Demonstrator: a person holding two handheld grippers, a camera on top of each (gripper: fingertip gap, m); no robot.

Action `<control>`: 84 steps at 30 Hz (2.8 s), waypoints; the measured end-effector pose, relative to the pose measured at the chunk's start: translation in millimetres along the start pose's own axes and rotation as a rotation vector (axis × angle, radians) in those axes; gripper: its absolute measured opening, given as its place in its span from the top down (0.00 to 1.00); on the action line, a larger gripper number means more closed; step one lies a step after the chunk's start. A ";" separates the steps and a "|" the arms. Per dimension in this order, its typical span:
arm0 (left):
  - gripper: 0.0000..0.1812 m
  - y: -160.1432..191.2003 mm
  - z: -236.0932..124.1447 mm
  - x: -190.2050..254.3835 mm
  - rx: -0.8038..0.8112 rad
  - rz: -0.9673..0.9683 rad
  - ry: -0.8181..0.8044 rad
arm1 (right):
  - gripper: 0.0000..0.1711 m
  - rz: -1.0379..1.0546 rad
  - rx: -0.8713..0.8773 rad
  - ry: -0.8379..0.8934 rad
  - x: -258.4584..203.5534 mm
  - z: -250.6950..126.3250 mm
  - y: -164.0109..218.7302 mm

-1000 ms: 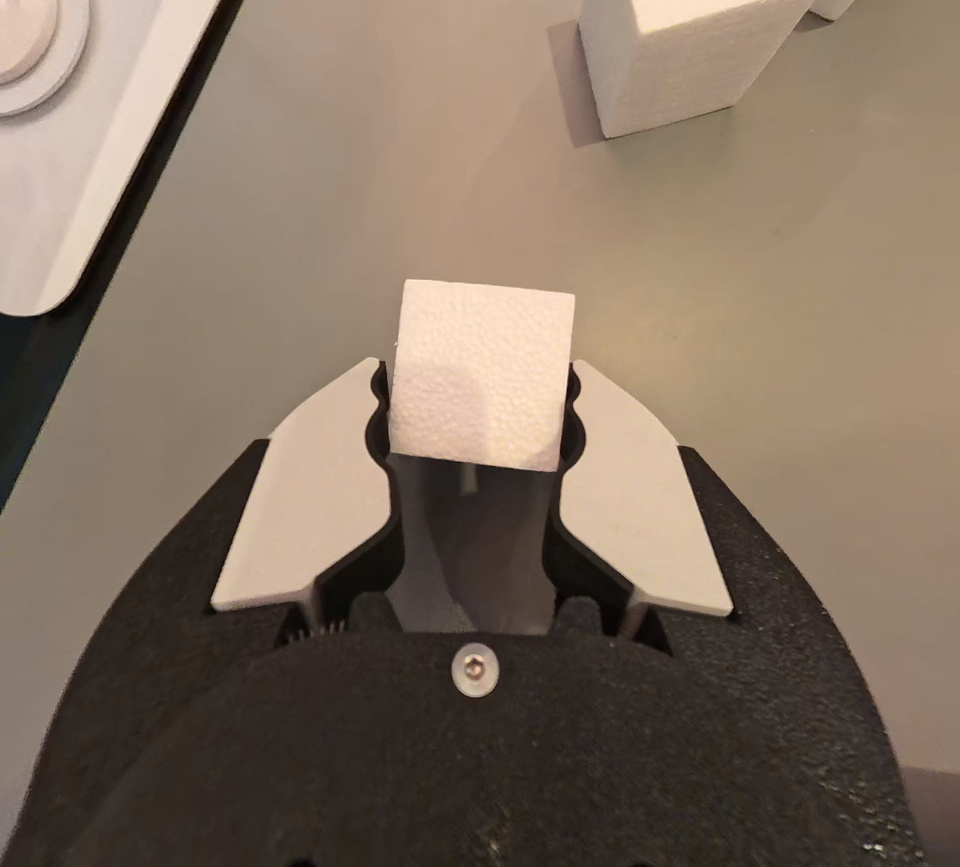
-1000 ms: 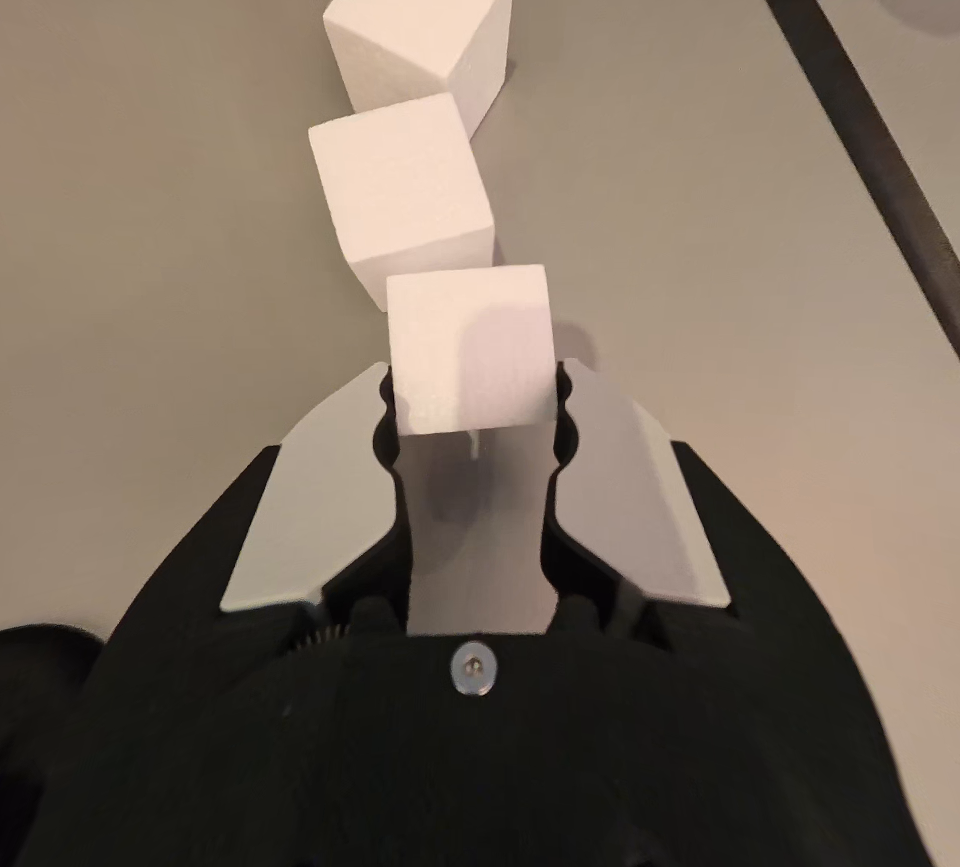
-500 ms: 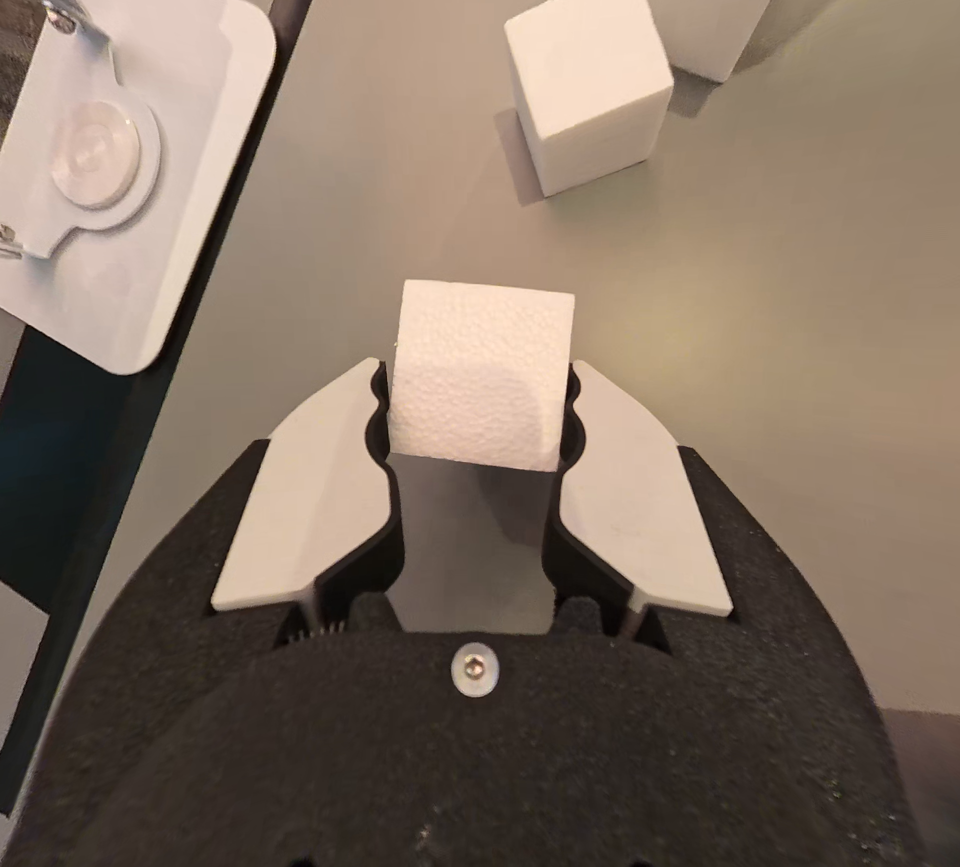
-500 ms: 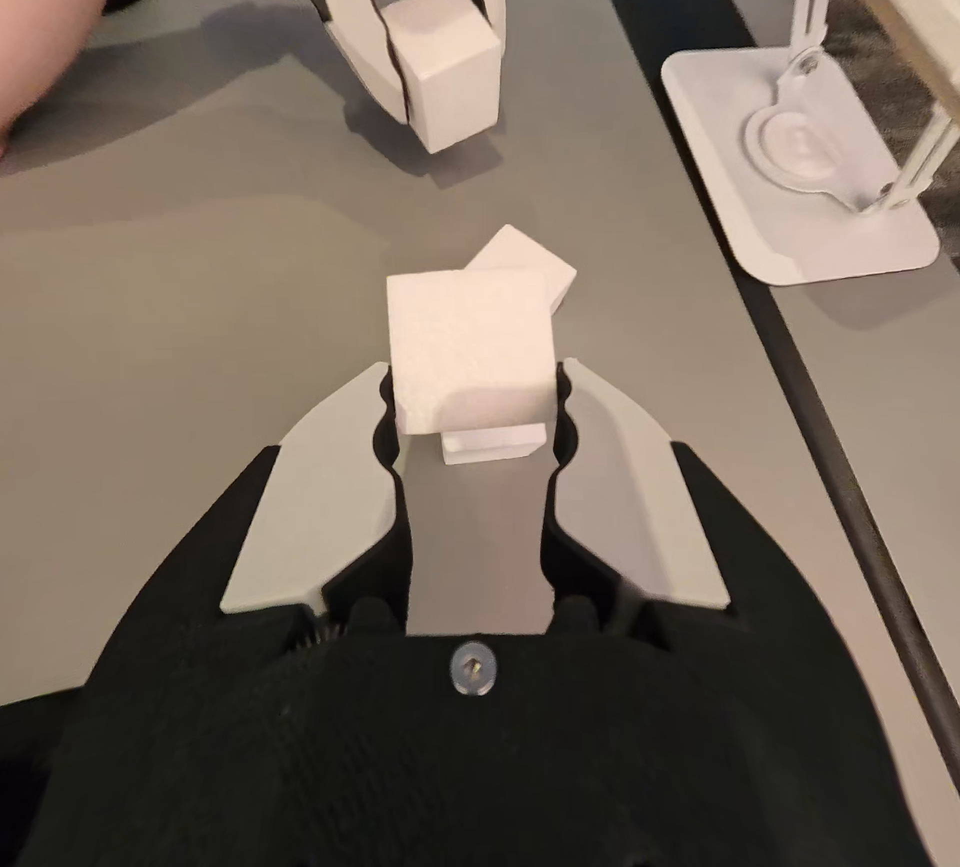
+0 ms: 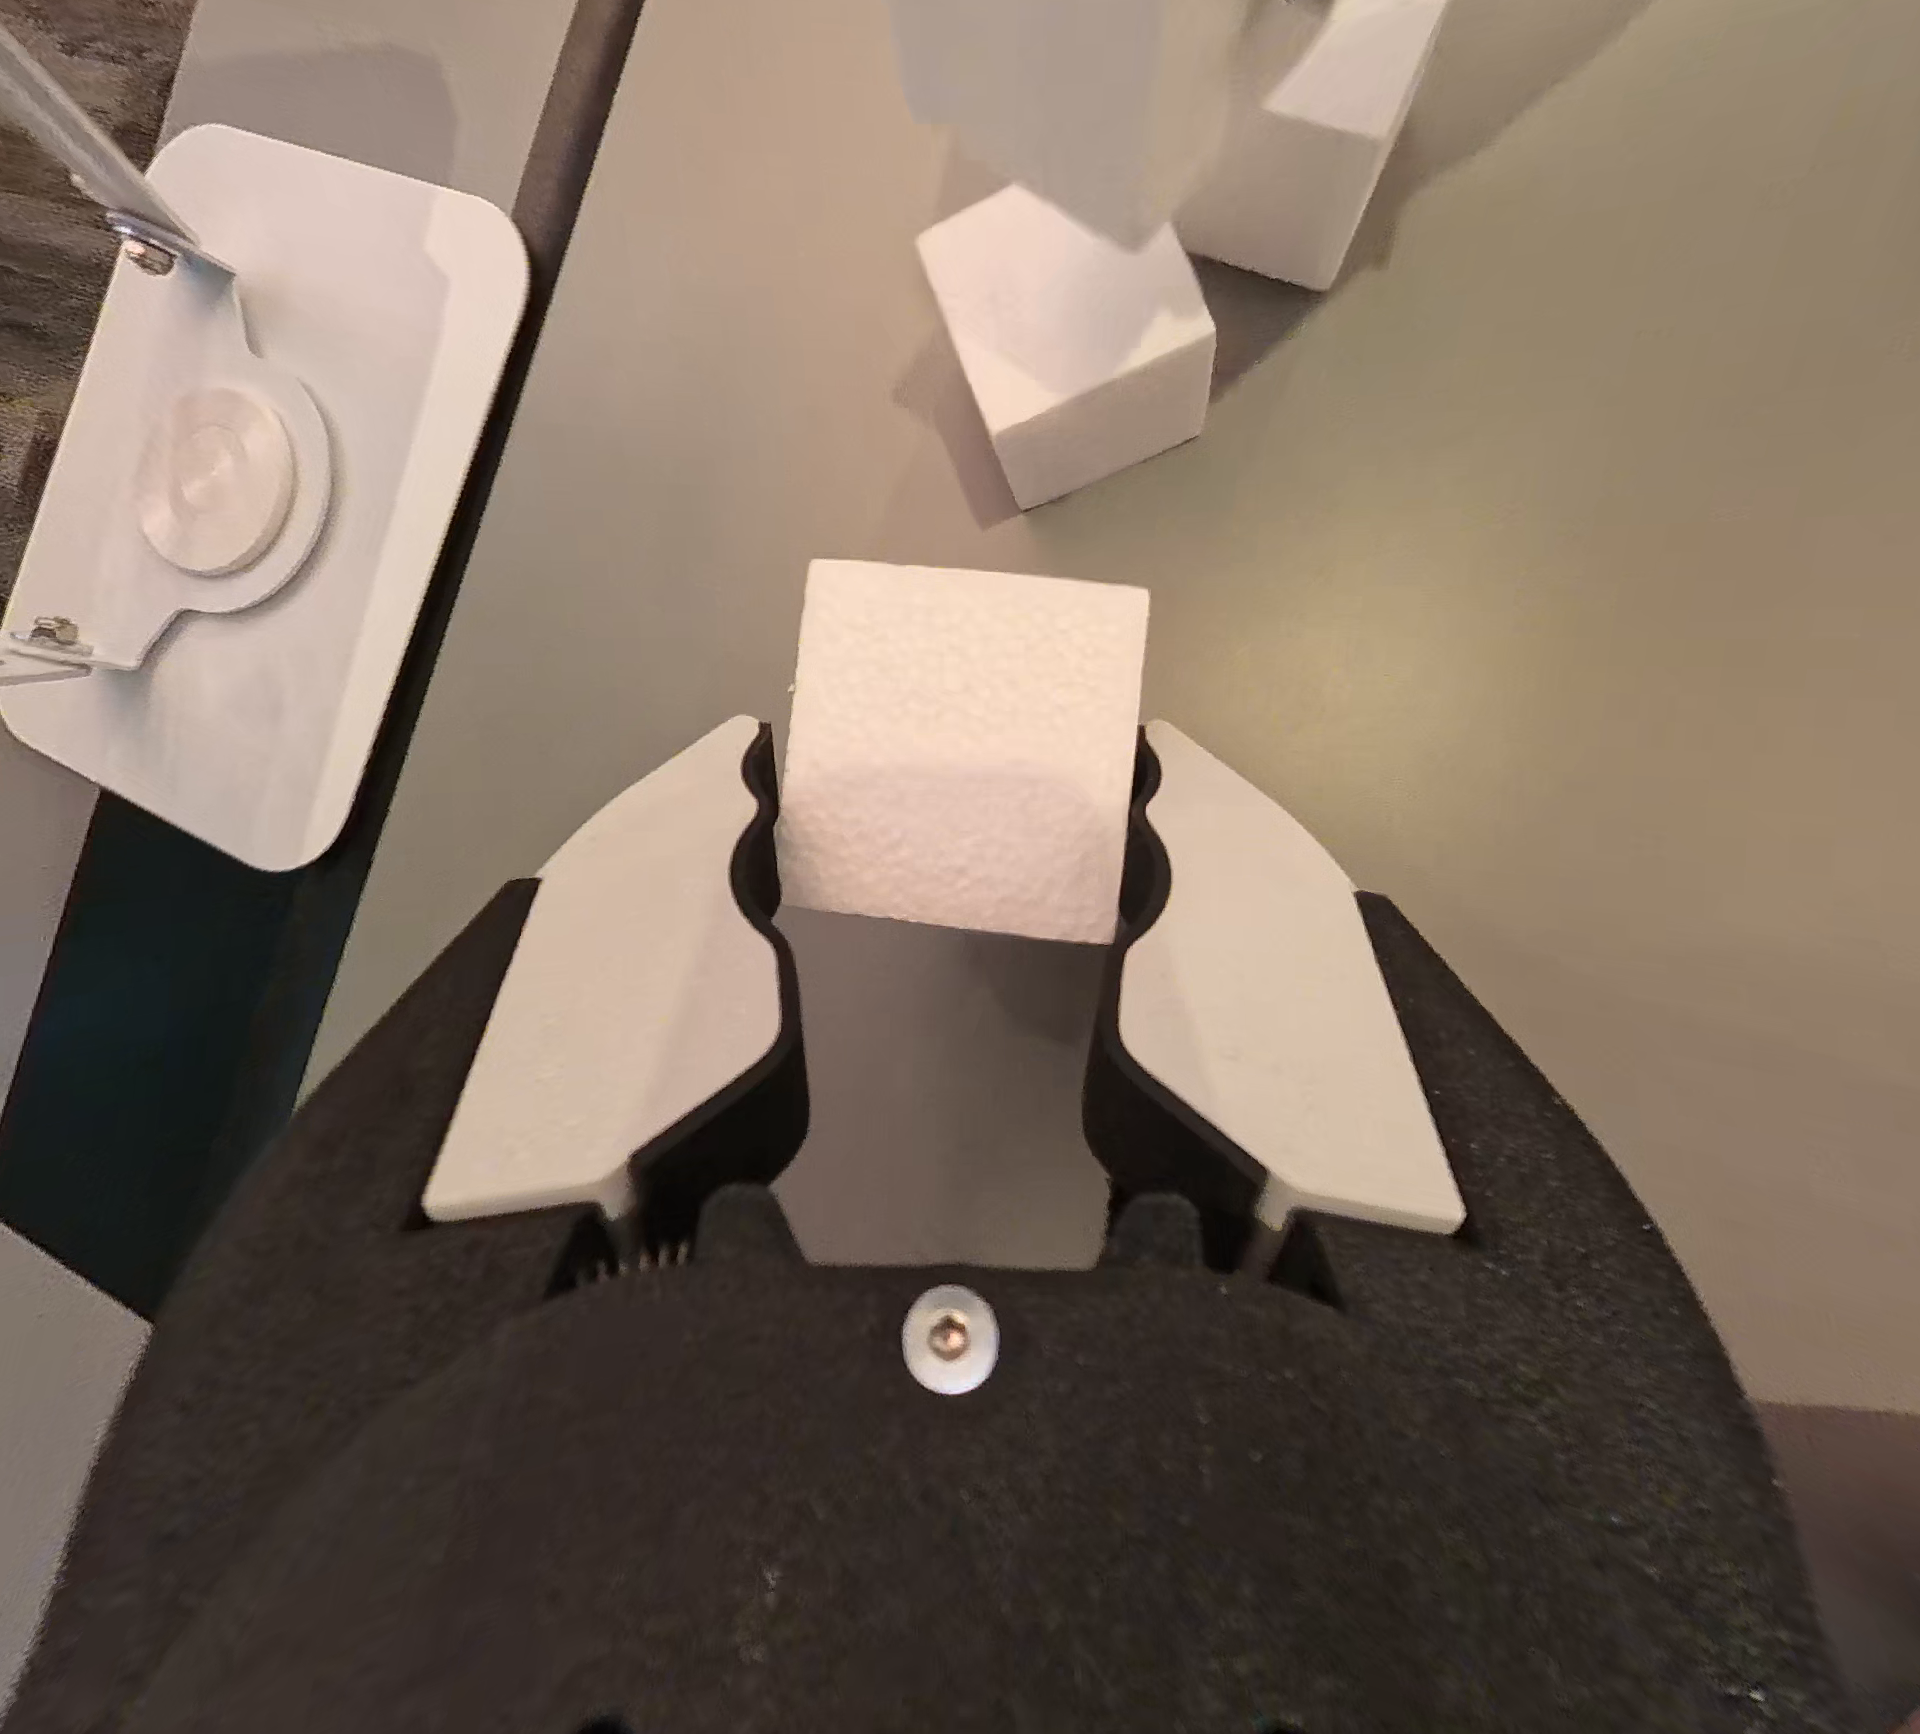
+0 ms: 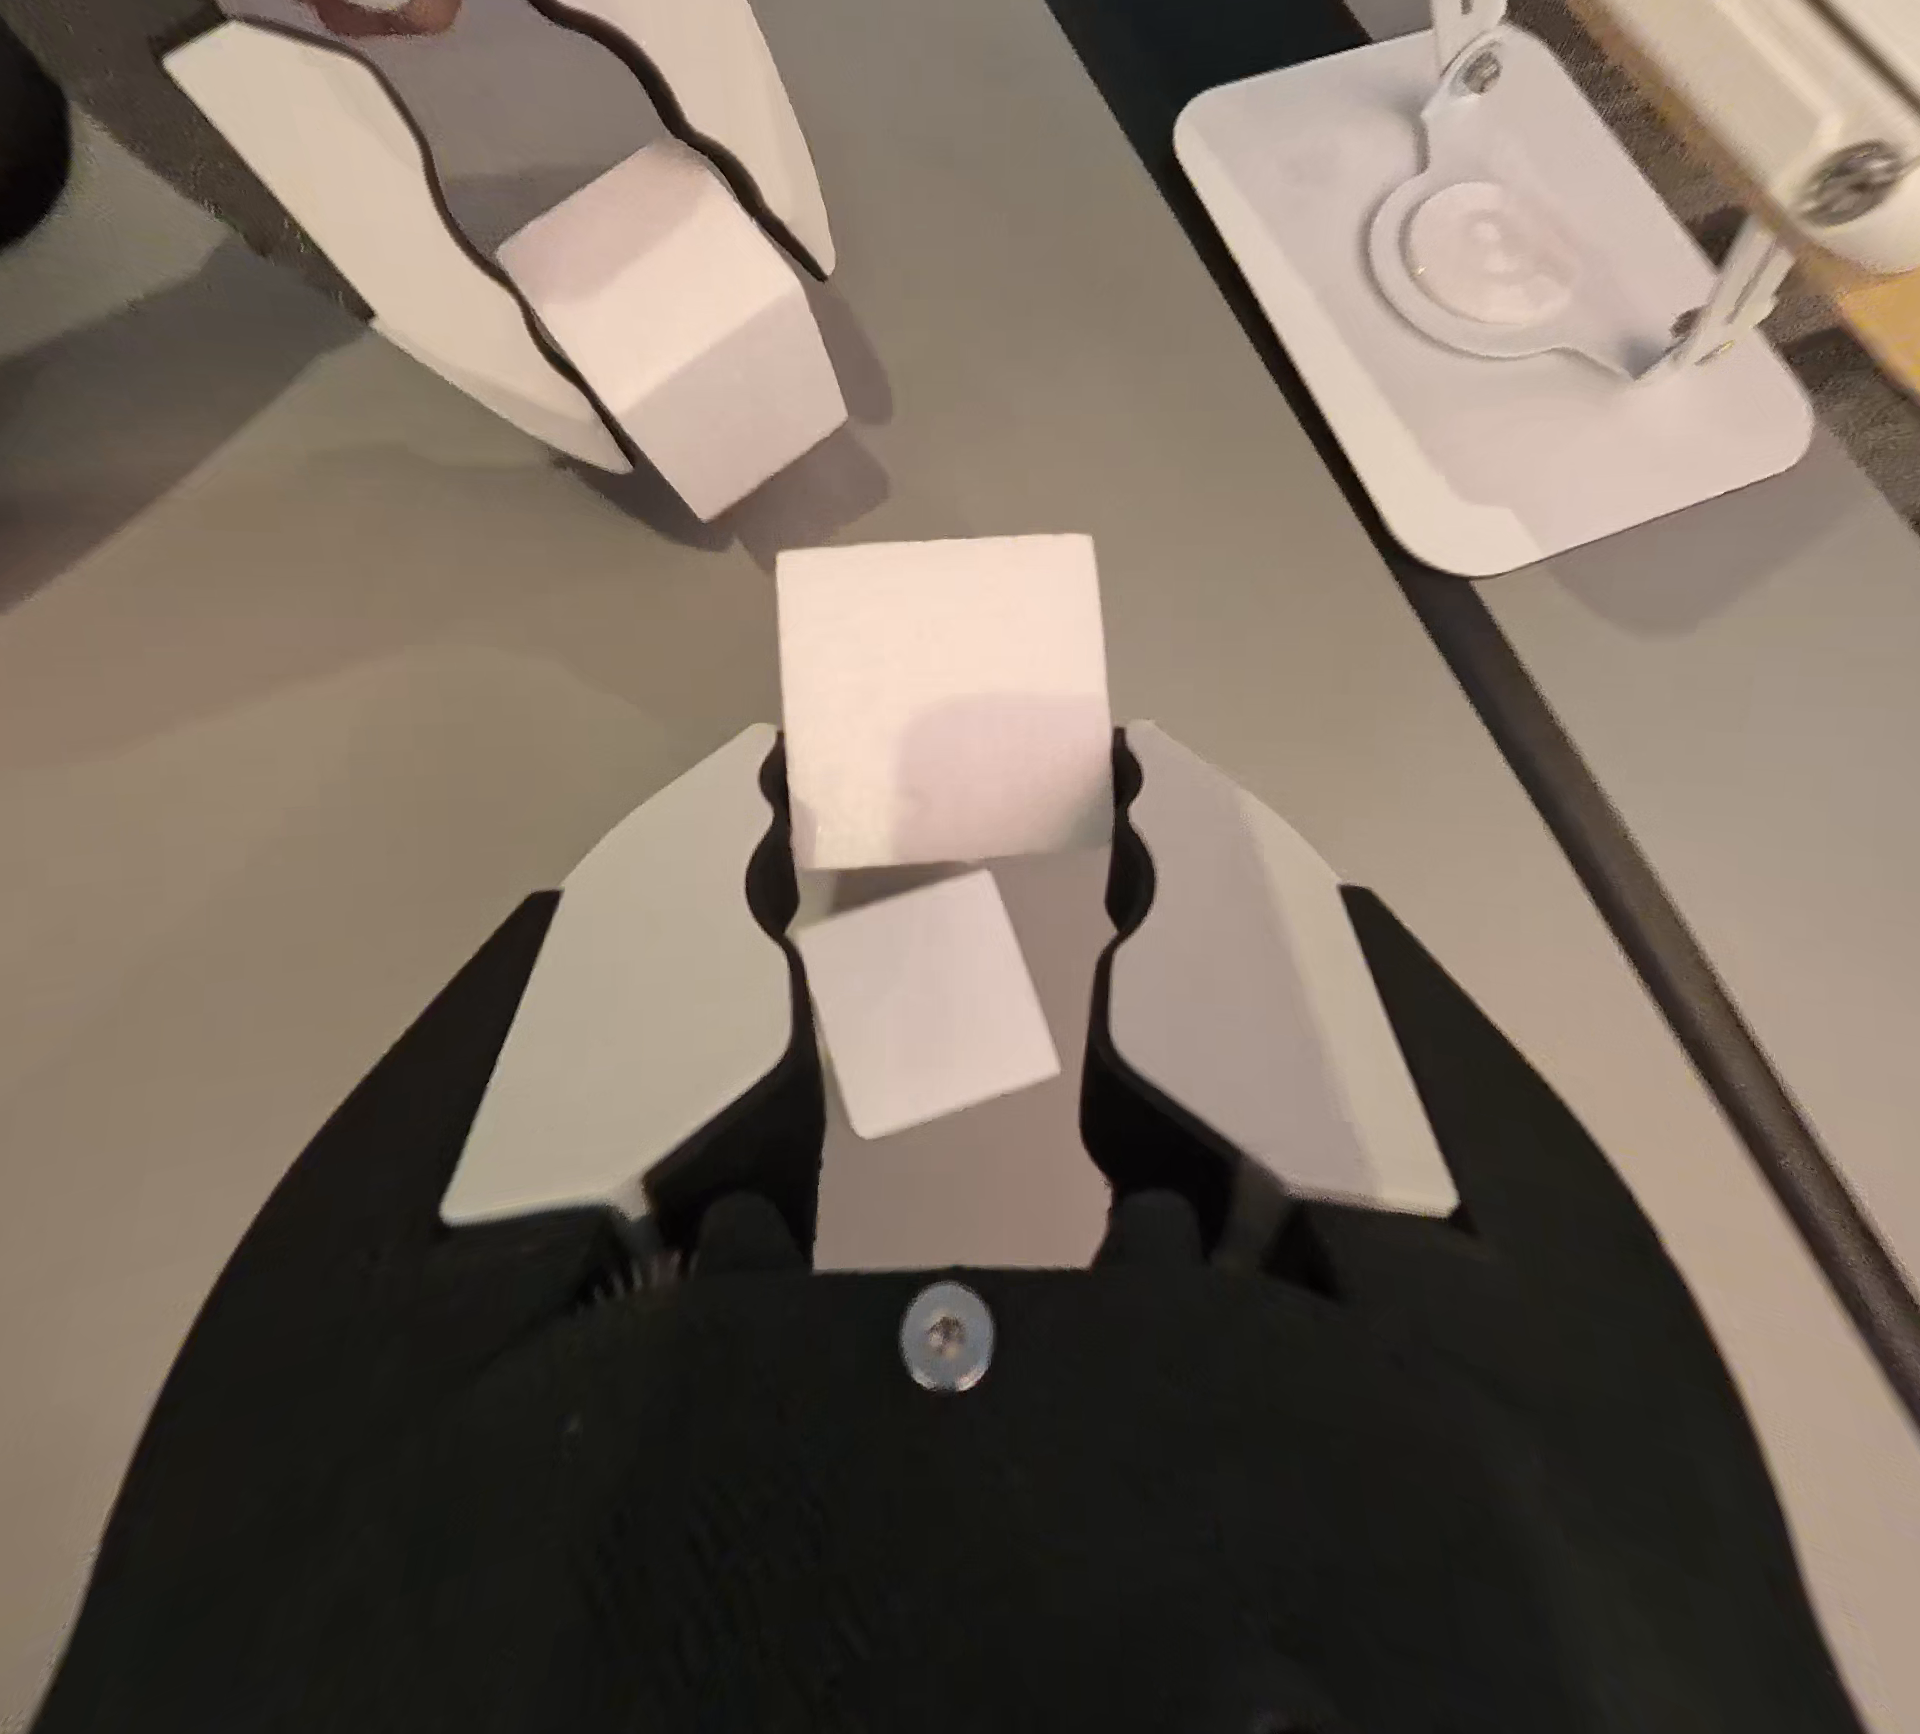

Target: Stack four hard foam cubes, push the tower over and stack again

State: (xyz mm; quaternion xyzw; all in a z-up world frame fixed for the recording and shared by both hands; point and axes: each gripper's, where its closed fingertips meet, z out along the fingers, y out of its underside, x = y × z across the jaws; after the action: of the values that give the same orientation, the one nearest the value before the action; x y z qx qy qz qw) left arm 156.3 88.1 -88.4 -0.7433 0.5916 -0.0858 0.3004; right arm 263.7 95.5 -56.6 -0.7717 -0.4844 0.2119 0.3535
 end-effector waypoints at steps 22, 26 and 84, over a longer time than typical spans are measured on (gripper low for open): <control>0.65 22.6 -25.0 -23.3 -0.014 -0.072 -0.109 | 0.66 0.382 -0.118 0.356 0.6 35.1 12.0; 0.65 23.0 -24.6 -24.5 -0.022 -0.072 -0.116 | 0.66 0.361 -0.132 0.361 1.0 36.4 13.6; 0.65 -104.5 21.0 1.8 0.048 -0.428 -0.176 | 0.55 0.568 -0.295 0.465 83.7 -88.8 120.3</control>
State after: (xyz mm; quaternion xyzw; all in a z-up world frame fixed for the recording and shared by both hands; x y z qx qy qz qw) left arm 253.5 106.2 -48.5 -0.8490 0.3897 -0.0963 0.3436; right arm 432.0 106.6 -87.0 -0.9449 -0.1840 0.0491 0.2664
